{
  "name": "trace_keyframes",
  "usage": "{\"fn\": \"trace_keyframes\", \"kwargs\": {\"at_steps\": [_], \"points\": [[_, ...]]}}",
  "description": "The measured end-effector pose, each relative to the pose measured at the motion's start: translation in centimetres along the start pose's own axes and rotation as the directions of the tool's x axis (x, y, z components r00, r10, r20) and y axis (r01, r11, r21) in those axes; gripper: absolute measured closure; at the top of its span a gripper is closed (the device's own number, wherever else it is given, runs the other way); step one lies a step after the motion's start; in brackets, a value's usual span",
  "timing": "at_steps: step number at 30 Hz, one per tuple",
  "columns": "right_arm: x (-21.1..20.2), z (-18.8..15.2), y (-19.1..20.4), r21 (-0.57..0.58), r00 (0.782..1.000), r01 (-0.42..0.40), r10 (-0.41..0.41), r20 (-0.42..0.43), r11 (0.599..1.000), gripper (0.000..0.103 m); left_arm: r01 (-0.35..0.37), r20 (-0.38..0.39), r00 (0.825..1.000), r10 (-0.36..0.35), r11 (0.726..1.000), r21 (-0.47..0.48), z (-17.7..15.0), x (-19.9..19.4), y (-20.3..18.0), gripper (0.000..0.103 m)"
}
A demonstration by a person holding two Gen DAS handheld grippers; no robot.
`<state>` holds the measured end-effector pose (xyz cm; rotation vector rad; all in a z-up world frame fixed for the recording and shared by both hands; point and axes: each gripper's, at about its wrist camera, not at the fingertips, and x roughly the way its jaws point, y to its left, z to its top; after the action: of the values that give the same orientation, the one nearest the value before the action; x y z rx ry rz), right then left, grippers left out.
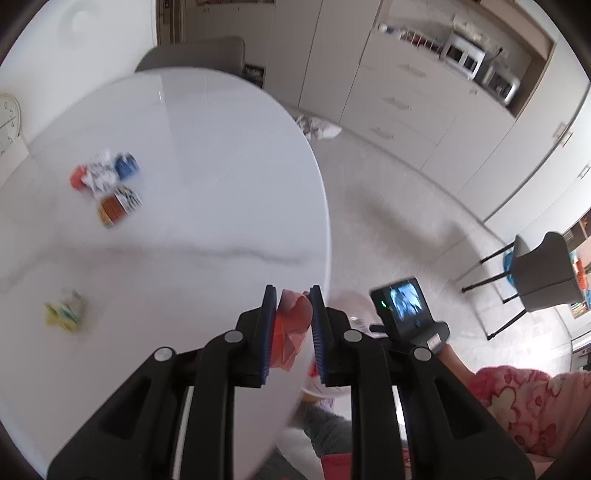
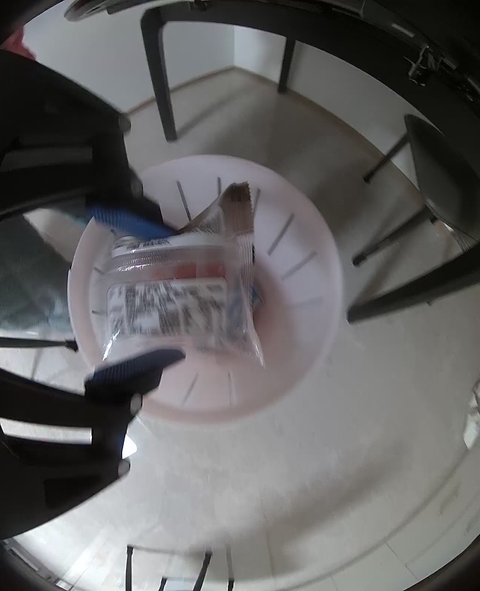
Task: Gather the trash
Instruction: 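Drop the clear snack bag into the bin with the right gripper while the left drops the pink wrapper, then move both open grippers back over the table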
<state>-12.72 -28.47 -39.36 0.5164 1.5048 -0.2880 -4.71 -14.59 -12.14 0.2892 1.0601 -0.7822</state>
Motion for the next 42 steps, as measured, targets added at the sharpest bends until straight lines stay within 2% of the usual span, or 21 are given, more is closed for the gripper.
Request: {"fn": "trace_keyframes", "kwargs": {"at_steps": [1, 3, 7, 9, 14, 19, 21, 22, 23, 25, 28, 35, 42], "points": [[-0.2, -0.1, -0.1, -0.01, 1.0, 0.001, -0.001, 0.003, 1.0, 0.028, -0.001, -0.01, 1.0, 0.001, 1.0, 0.001, -0.4, 0.4, -0.7, 0.085], [-1.4, -0.5, -0.3, -0.042, 1.0, 0.015, -0.014, 0.02, 0.999, 0.017, -0.009, -0.038, 0.999, 0.009, 1.0, 0.004, -1.3, 1.4, -2.4, 0.085], [-6.1, -1.9, -1.9, -0.07, 0.996, 0.033, -0.026, 0.09, 0.997, 0.01, 0.009, -0.078, 0.997, -0.006, 0.999, 0.032, -2.4, 3.4, -4.9, 0.085], [-8.6, -2.8, -3.2, -0.067, 0.989, 0.053, -0.043, 0.142, 0.996, 0.004, 0.022, -0.109, 0.994, -0.016, 0.998, 0.055, -3.0, 5.3, -6.6, 0.084], [-14.1, -4.7, -5.3, -0.054, 0.966, 0.096, -0.08, 0.245, 0.994, 0.003, 0.056, -0.201, 0.979, -0.038, 0.995, 0.088, -4.6, 10.4, -9.8, 0.084], [-15.4, -5.2, -6.1, -0.059, 0.956, 0.106, -0.085, 0.28, 0.993, 0.003, 0.069, -0.288, 0.957, -0.041, 0.994, 0.086, -6.0, 15.0, -10.8, 0.084], [-15.3, -5.1, -6.3, -0.064, 0.957, 0.101, -0.079, 0.281, 0.993, 0.003, 0.054, -0.311, 0.95, -0.023, 0.994, 0.092, -6.2, 16.1, -10.7, 0.078], [-15.4, -5.1, -6.5, -0.063, 0.957, 0.098, -0.077, 0.279, 0.993, 0.003, 0.049, -0.315, 0.949, -0.015, 0.994, 0.099, -6.3, 16.2, -10.8, 0.067], [-15.4, -5.2, -6.6, -0.061, 0.958, 0.095, -0.074, 0.278, 0.994, 0.003, 0.045, -0.313, 0.95, -0.011, 0.994, 0.103, -6.3, 16.2, -11.0, 0.052], [-15.8, -5.2, -6.8, -0.057, 0.957, 0.088, -0.069, 0.282, 0.994, 0.003, 0.05, -0.282, 0.959, -0.018, 0.993, 0.106, -6.0, 15.2, -11.2, 0.035], [-16.8, -5.0, -7.0, -0.056, 0.954, 0.09, -0.07, 0.291, 0.994, 0.003, 0.04, -0.241, 0.97, -0.012, 0.993, 0.111, -4.7, 13.4, -11.5, 0.018], [-21.6, -4.6, -6.9, -0.046, 0.927, 0.09, -0.067, 0.37, 0.995, 0.003, 0.045, -0.146, 0.989, -0.035, 0.997, 0.067, -1.7, 7.9, -11.6, 0.009], [-25.0, -3.5, -5.3, -0.078, 0.904, 0.102, -0.059, 0.424, 0.992, 0.003, 0.02, -0.037, 0.999, -0.019, 1.0, 0.024, 0.6, 2.5, -9.9, 0.008]]}}
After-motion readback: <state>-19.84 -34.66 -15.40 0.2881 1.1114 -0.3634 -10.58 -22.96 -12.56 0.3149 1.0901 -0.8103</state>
